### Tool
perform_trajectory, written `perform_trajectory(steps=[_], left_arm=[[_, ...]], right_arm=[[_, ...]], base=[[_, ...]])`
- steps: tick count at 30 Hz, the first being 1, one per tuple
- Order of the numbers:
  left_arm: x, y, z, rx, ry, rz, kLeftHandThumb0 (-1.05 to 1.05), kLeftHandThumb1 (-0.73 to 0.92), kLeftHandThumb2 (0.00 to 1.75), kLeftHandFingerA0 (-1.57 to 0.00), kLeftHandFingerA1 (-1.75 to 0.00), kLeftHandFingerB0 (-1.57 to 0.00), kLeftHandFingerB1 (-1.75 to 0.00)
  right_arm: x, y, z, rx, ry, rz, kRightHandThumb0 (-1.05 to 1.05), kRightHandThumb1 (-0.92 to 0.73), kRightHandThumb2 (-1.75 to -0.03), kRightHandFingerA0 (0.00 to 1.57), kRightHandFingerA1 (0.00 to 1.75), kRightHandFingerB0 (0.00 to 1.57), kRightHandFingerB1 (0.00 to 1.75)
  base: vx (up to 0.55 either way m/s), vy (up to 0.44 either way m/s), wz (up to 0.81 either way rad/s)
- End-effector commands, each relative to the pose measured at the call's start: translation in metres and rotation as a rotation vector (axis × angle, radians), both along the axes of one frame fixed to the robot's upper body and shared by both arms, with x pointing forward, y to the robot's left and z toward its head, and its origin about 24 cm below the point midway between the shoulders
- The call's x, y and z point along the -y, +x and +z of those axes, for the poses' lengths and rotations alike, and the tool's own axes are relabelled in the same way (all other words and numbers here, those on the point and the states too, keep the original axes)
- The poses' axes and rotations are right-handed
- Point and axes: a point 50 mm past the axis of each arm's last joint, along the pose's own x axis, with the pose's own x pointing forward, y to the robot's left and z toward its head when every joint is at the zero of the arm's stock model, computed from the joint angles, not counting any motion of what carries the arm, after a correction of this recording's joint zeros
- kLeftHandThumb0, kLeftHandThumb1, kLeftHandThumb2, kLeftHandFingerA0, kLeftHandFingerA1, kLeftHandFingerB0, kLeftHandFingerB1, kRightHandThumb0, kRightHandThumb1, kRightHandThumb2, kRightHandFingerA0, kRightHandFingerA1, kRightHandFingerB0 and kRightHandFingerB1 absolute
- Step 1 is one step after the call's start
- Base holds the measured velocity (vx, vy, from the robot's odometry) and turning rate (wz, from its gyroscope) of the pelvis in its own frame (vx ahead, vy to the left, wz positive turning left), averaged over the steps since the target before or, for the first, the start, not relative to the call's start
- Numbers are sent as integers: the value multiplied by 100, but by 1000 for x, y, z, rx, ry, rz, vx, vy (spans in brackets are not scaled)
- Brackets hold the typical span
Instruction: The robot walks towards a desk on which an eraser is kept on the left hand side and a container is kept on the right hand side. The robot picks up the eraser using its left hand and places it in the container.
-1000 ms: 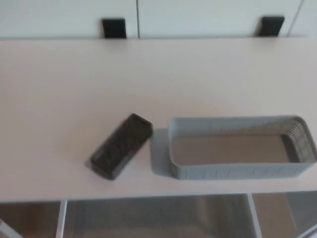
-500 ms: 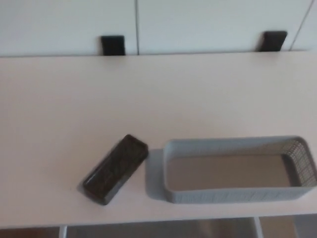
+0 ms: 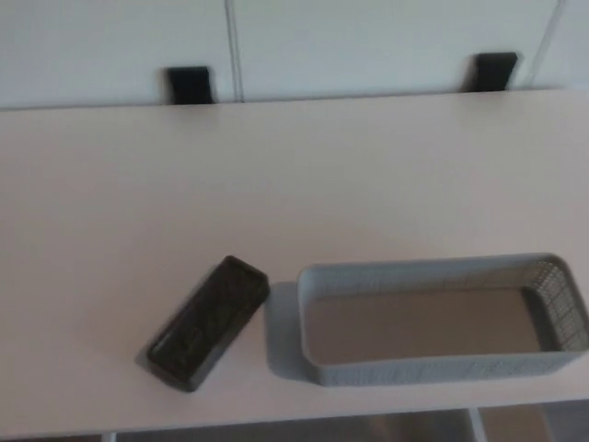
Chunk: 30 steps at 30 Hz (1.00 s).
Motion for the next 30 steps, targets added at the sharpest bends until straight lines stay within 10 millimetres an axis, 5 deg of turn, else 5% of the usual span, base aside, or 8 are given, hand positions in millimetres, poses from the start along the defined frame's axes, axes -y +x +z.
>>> perform_trajectory(steps=[1,18,30], left_arm=[[-1,-1,0,-11,16,-12,-27,54,56,-46,-39,-36,-33],[4,0,0,-16,-14,-29,-28,53,56,-47,-39,-36,-33],[19,-3,-1,-21,-24,-138,-29,53,56,-45,-39,-35,-33]], right_arm=[[5,-1,1,-6,-16,6,-17,-43,-52,61,50,57,45],[4,5,3,-4,-35,51,-19,-43,-52,61,49,57,44],[3,8,3,-3,-34,64,-17,-44,-52,61,49,57,44]], base=[[-113,86,-7],[-25,224,-5],[-44,-118,5]])
